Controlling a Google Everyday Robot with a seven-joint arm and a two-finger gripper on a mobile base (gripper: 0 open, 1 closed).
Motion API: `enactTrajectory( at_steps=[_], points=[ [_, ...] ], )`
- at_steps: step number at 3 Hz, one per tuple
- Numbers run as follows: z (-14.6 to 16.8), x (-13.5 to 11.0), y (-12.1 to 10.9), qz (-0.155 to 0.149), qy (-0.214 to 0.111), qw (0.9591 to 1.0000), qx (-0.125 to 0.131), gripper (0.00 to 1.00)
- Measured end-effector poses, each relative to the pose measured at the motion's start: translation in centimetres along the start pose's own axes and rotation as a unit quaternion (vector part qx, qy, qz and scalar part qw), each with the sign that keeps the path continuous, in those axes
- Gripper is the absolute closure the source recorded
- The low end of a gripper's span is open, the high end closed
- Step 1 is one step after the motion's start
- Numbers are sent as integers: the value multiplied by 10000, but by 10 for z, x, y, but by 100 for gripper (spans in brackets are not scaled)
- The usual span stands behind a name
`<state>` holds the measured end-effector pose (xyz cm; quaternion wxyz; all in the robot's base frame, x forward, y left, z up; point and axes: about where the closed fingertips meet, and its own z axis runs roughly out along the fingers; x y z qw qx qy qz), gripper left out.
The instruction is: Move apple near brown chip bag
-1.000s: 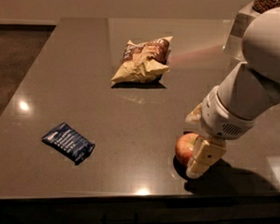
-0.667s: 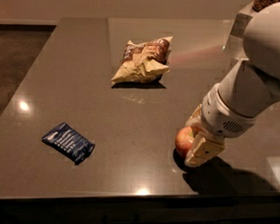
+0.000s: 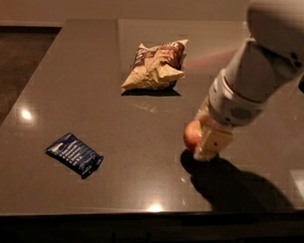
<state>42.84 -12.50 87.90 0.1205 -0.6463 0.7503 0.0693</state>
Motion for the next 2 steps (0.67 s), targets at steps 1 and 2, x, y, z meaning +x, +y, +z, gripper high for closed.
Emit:
enactTrajectory(
  at_steps=[1,2],
  points=[
    [-6,-22,-32,-105,-18,9999,131,100],
    [-16,-41,-64,-142,-143,9992,357,100]
  ],
)
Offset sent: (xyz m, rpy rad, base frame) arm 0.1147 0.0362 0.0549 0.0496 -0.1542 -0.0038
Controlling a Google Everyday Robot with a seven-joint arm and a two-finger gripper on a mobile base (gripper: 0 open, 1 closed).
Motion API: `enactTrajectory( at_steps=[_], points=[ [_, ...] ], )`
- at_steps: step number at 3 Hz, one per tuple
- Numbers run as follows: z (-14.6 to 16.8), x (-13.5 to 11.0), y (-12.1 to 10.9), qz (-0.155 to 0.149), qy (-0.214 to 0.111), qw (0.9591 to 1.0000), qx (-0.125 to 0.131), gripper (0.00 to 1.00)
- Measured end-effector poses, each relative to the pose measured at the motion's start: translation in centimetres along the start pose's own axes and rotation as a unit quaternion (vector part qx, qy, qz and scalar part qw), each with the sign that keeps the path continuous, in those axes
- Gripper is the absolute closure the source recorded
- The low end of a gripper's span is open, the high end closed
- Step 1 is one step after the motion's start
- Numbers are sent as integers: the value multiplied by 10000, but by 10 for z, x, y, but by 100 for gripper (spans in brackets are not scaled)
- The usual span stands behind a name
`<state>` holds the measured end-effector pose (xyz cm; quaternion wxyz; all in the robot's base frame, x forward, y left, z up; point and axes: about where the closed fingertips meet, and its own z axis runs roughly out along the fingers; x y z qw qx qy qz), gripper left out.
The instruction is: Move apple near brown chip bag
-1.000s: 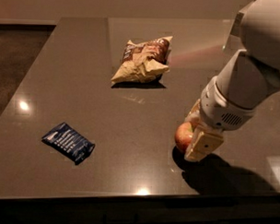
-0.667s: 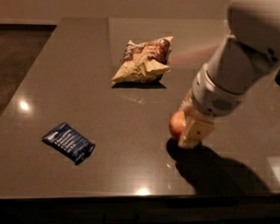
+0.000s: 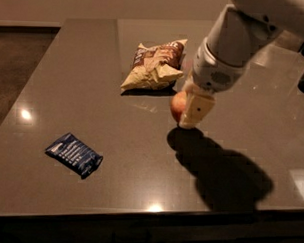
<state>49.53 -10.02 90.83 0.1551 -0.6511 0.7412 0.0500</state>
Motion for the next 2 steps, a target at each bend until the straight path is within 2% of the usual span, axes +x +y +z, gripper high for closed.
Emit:
enactTrajectory(
  at_steps=[1,2],
  points=[
    [-5,-7,-32,78,-99,9996,267,100],
    [-6,5,-71,348,-90,9975,612,100]
  ],
)
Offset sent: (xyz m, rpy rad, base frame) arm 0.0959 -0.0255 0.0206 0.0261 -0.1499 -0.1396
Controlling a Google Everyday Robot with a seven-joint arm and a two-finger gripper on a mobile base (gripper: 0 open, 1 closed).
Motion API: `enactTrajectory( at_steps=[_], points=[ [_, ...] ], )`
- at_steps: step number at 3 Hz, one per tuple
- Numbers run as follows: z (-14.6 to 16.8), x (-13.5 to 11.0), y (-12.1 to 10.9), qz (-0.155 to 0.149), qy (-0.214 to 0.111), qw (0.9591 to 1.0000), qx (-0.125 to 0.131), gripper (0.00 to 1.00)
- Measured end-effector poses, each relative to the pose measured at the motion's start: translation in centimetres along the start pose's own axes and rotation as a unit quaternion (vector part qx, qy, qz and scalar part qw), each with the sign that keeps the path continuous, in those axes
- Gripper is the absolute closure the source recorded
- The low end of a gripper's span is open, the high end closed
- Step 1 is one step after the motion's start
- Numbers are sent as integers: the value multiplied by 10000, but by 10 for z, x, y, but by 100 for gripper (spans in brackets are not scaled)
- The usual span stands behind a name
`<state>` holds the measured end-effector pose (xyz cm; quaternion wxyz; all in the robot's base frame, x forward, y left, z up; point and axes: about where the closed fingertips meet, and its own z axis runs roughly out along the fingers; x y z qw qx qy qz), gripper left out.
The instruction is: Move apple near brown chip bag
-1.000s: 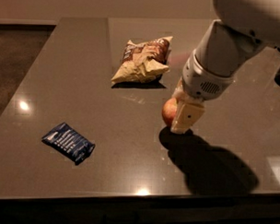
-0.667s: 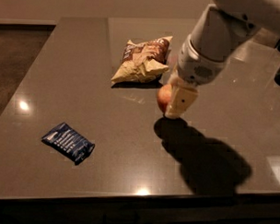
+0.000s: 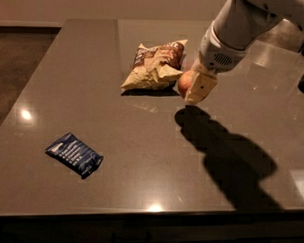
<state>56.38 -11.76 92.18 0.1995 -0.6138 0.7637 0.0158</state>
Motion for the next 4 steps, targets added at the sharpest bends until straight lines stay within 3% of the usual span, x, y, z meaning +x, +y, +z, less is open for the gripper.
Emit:
enactTrajectory(
  at_steps=[1,2,4],
  points=[
    [7,16,-21,239,102,9996,108,100],
    [31,23,-35,469,-38,9989,54,98],
    [51,30,-52,665,-85,9976,169,53]
  ],
)
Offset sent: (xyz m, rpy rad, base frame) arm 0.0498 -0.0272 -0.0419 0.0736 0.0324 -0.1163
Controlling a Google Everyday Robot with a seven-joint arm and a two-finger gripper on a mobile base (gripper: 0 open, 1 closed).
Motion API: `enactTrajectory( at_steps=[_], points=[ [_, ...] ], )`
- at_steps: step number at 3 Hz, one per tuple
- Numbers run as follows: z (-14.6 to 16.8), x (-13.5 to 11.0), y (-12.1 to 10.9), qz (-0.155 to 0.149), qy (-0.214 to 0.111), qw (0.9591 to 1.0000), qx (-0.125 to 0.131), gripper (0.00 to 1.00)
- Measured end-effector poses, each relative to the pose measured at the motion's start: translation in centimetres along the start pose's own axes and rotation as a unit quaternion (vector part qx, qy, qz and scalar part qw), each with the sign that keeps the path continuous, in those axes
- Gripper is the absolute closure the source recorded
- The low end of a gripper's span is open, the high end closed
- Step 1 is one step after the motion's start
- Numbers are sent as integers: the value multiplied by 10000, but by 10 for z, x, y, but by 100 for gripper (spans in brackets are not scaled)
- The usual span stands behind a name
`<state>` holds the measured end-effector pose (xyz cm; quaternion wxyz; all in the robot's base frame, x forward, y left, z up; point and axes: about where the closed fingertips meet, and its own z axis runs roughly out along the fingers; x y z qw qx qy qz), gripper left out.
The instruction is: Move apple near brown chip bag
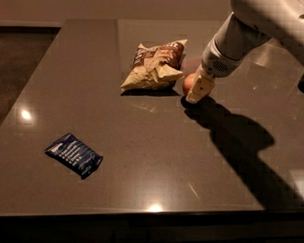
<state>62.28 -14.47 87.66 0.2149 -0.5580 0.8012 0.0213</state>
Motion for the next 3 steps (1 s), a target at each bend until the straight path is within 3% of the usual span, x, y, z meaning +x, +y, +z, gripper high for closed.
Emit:
enactTrajectory(
  at_steps=[2,3],
  points=[
    [5,21,-1,188,102,9998,-32,0],
    [5,20,-1,184,102,9998,-35,0]
  ],
)
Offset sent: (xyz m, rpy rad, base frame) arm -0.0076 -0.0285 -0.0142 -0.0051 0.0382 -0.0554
